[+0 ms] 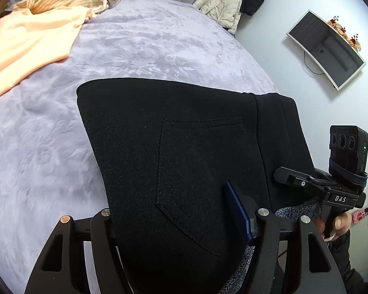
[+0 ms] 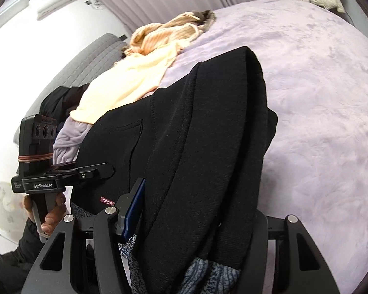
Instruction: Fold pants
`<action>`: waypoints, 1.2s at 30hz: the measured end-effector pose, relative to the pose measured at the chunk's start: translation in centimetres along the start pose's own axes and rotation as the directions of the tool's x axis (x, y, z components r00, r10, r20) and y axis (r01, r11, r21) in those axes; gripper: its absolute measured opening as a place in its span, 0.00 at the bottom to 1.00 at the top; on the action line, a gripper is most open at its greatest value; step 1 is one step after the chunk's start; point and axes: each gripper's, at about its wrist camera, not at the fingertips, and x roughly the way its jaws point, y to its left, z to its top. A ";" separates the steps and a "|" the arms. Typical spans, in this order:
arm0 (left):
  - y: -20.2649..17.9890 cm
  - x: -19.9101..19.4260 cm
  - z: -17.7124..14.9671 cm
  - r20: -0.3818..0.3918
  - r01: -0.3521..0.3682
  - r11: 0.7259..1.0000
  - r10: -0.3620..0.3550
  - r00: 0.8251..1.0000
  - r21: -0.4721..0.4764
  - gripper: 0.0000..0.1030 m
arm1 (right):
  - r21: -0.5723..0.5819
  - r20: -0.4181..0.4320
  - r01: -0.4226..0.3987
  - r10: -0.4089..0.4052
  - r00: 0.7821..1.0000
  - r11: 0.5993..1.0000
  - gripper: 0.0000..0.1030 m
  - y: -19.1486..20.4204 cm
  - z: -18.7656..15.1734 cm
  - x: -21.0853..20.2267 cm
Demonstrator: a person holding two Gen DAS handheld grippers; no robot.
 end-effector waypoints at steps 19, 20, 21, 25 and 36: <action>4.8 1.7 -1.0 -0.066 -0.114 0.985 0.107 0.992 -0.128 0.93 | 0.272 0.023 0.069 -0.078 0.997 0.960 0.79 -9.1 0.4 -1.1; 4.8 0.4 -1.2 -0.038 -0.153 0.980 0.149 0.988 -0.127 0.93 | 0.243 0.087 0.103 -0.128 0.988 0.964 0.79 -7.9 -0.1 -3.1; 4.5 -1.1 -1.6 -0.004 -0.191 0.973 0.192 0.981 -0.127 0.93 | 0.194 0.131 0.126 -0.153 0.979 0.973 0.79 -6.9 -0.8 -4.6; 1.3 -3.5 -3.6 0.057 -0.228 0.972 0.232 0.971 -0.061 0.93 | -0.142 0.195 0.162 -0.132 0.972 0.977 0.80 1.6 -4.1 -6.6; -4.4 3.2 -4.4 -0.012 -0.299 0.948 0.302 0.953 0.108 0.99 | -0.086 0.028 0.126 -0.124 0.992 0.988 0.80 -1.3 -6.2 -1.6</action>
